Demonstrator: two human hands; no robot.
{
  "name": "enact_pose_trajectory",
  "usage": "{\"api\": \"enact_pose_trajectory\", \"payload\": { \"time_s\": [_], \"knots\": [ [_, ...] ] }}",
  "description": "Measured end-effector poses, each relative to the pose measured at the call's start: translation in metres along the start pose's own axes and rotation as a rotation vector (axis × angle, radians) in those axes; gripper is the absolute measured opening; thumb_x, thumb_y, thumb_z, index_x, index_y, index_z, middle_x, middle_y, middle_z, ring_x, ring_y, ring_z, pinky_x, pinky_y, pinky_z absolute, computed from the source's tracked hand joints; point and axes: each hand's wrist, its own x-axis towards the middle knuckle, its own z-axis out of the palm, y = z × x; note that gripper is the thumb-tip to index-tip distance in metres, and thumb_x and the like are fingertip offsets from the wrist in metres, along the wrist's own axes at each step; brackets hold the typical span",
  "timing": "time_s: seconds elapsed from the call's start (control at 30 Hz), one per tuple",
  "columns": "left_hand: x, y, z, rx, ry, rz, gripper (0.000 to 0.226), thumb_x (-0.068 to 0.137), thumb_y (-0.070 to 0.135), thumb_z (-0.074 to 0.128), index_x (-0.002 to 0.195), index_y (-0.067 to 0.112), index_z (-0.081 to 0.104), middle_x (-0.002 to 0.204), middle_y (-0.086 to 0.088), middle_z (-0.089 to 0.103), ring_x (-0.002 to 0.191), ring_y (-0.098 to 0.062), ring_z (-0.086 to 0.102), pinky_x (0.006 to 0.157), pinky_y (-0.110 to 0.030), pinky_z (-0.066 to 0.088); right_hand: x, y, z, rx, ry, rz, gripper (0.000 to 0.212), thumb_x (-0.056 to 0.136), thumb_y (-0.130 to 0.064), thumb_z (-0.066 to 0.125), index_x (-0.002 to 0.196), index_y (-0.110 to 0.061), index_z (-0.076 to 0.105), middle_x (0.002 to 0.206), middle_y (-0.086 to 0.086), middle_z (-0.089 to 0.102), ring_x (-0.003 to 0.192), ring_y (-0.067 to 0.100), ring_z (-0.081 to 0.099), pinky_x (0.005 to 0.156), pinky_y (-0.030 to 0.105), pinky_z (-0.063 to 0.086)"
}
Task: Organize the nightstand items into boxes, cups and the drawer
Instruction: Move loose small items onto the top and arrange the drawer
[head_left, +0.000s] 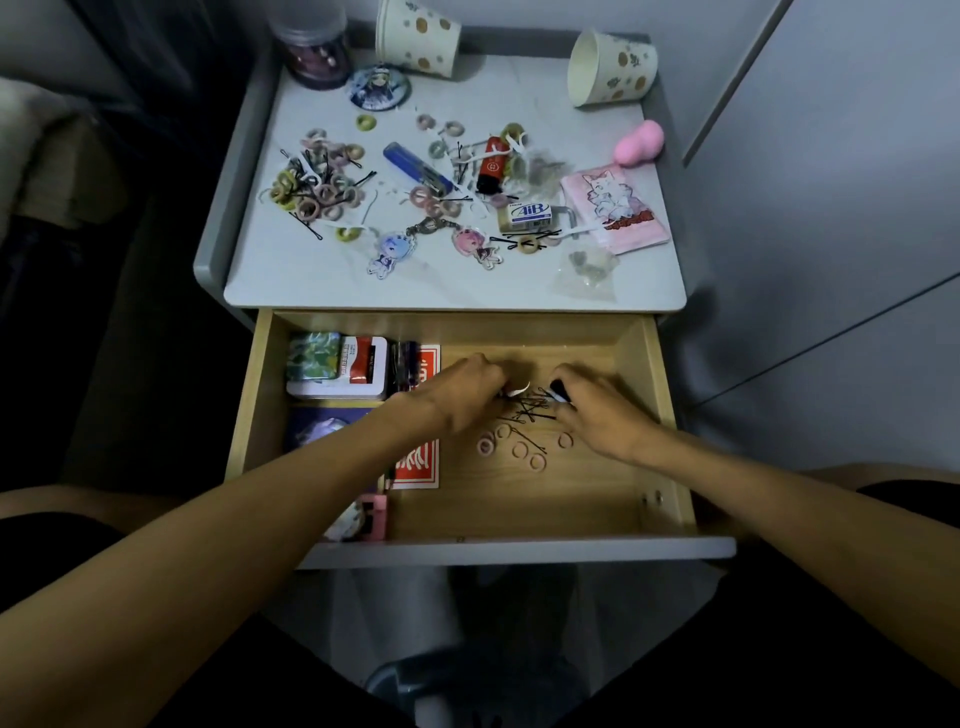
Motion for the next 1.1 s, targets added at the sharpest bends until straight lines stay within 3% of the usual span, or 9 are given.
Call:
{"api": "enact_pose_trajectory", "payload": {
  "time_s": [0.1, 0.27, 0.37, 0.5, 0.6, 0.7, 0.87, 1.0, 1.1],
  "knots": [
    [-0.006, -0.002, -0.01, -0.067, 0.04, -0.008, 0.023, 0.096, 0.015, 0.061, 0.118, 0.01, 0.063, 0.111, -0.007, 0.068, 0.099, -0.02, 0.066, 0.086, -0.031, 0.052, -0.004, -0.011, -0.009, 0.135, 0.056, 0.004, 0.011, 0.099, -0.01, 0.051, 0.101, -0.02, 0.046, 0.088, -0.001, 0.06, 0.073, 0.014, 0.063, 0.063, 0.025, 0.051],
    [-0.028, 0.009, -0.047, -0.115, 0.095, 0.004, 0.009, 0.09, 0.006, 0.065, 0.098, 0.011, 0.064, 0.073, 0.014, 0.059, 0.07, -0.012, 0.062, 0.062, -0.016, 0.041, -0.022, -0.031, -0.023, 0.231, 0.142, -0.084, 0.014, 0.1, -0.012, 0.048, 0.097, -0.025, 0.046, 0.084, 0.006, 0.064, 0.075, 0.026, 0.065, 0.064, 0.045, 0.053],
    [-0.043, 0.017, -0.075, -0.197, 0.109, -0.02, 0.014, 0.088, 0.003, 0.066, 0.091, 0.015, 0.059, 0.066, 0.004, 0.065, 0.057, -0.011, 0.065, 0.054, -0.013, 0.045, -0.025, -0.054, -0.037, 0.279, 0.202, -0.147, 0.01, 0.101, -0.013, 0.048, 0.1, -0.023, 0.046, 0.085, 0.007, 0.063, 0.075, 0.026, 0.063, 0.063, 0.045, 0.052],
    [-0.061, 0.017, -0.119, -0.272, 0.198, -0.074, 0.008, 0.09, 0.007, 0.068, 0.093, 0.012, 0.062, 0.08, -0.006, 0.073, 0.068, -0.019, 0.07, 0.061, -0.025, 0.053, -0.008, -0.087, -0.069, 0.364, 0.264, -0.167, 0.008, 0.1, -0.013, 0.049, 0.104, -0.019, 0.046, 0.085, 0.007, 0.064, 0.073, 0.021, 0.062, 0.062, 0.037, 0.048],
    [-0.07, 0.001, -0.149, -0.492, 0.272, -0.193, 0.006, 0.092, 0.002, 0.065, 0.094, 0.006, 0.061, 0.08, -0.013, 0.072, 0.061, -0.021, 0.068, 0.058, -0.031, 0.058, 0.017, -0.109, -0.094, 0.402, 0.237, -0.121, 0.009, 0.1, -0.013, 0.049, 0.108, -0.016, 0.048, 0.084, 0.005, 0.065, 0.069, 0.015, 0.061, 0.058, 0.027, 0.045],
    [-0.072, -0.027, -0.175, -0.6, 0.354, -0.376, 0.006, 0.092, -0.004, 0.063, 0.096, 0.0, 0.06, 0.078, -0.018, 0.071, 0.054, -0.017, 0.062, 0.053, -0.028, 0.057, 0.053, -0.129, -0.113, 0.412, 0.191, -0.072, 0.008, 0.098, -0.011, 0.048, 0.105, -0.01, 0.051, 0.084, 0.007, 0.066, 0.067, 0.015, 0.06, 0.061, 0.03, 0.048],
    [-0.073, -0.077, -0.197, -0.549, 0.408, -0.571, 0.004, 0.087, -0.008, 0.068, 0.089, -0.006, 0.065, 0.067, -0.014, 0.071, 0.049, -0.018, 0.061, 0.049, -0.027, 0.056, 0.121, -0.15, -0.125, 0.35, 0.148, 0.022, 0.009, 0.091, -0.005, 0.049, 0.087, -0.004, 0.056, 0.073, 0.01, 0.065, 0.061, 0.022, 0.062, 0.054, 0.029, 0.05],
    [-0.07, -0.101, -0.205, -0.444, 0.466, -0.628, 0.004, 0.083, -0.003, 0.074, 0.084, -0.002, 0.07, 0.073, -0.02, 0.073, 0.055, -0.021, 0.065, 0.057, -0.03, 0.059, 0.173, -0.161, -0.136, 0.197, 0.244, 0.089, 0.017, 0.092, -0.011, 0.052, 0.098, 0.0, 0.064, 0.095, 0.018, 0.069, 0.086, 0.033, 0.067, 0.065, 0.033, 0.048],
    [-0.063, -0.105, -0.208, -0.315, 0.509, -0.611, 0.004, 0.086, 0.003, 0.073, 0.085, -0.001, 0.071, 0.069, -0.015, 0.07, 0.053, -0.018, 0.061, 0.049, -0.016, 0.053, 0.2, -0.166, -0.142, 0.122, 0.307, 0.112, 0.009, 0.095, -0.011, 0.053, 0.096, -0.003, 0.058, 0.1, 0.018, 0.064, 0.085, 0.03, 0.061, 0.062, 0.03, 0.04]
  ]
}}
